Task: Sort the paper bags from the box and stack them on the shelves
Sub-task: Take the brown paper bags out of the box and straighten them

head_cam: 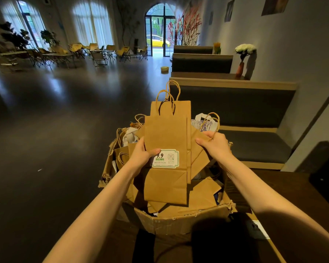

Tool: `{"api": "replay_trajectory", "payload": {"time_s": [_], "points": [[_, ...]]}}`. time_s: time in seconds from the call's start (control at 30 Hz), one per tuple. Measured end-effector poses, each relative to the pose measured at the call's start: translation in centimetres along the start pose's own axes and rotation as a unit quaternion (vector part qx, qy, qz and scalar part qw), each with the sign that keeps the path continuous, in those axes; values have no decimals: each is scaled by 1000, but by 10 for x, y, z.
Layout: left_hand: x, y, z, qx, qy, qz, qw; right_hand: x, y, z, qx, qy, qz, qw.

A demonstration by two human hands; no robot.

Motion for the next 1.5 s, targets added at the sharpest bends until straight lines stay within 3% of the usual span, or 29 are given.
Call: {"api": "replay_trajectory", "payload": {"time_s": [0.13,0.33,0.4,0.47,0.53,0.63,0.83,0.97,1.1,1.17,1.4,1.5], "points": [[-2,-5,0,-13,7,3,1000,-3,1,5,-40,-11,7,999],[1,-7,4,-45,30,10,998,-9,6,6,-183,-45,65,980],[-1,-7,4,-52,28,13,998,-8,9,1,-250,3,36,967],[-3,-6,5,-66,20,22,997,-6,10,-1,-276,103,-102,950],[-6,-5,7,-70,14,40,997,-4,7,1,-223,183,-229,930],[-4,-4,13,-67,11,60,996,-4,0,6,-135,203,-293,925],[-2,0,14,-59,6,63,996,-2,-2,14,-85,179,-268,943],[-5,1,4,-81,10,54,995,4,-2,18,41,124,-276,952],[-9,-1,-1,-107,22,17,994,17,5,18,152,83,-189,966],[-10,-1,1,-134,34,18,990,23,14,19,127,98,-167,973],[-16,-2,8,-172,56,-10,984,29,45,13,-78,148,-71,983],[-17,-5,10,-198,72,-33,977,27,51,8,-129,139,22,982]]}}
Point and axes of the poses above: each hand's wrist, its own z-axis towards the middle knuckle, its own y-axis out of the back of the hand, x = y × z, the point moved 2 cm from there along z, towards the middle knuckle, and after that the axes turned 8 degrees about -x, right-handed, at the moved point
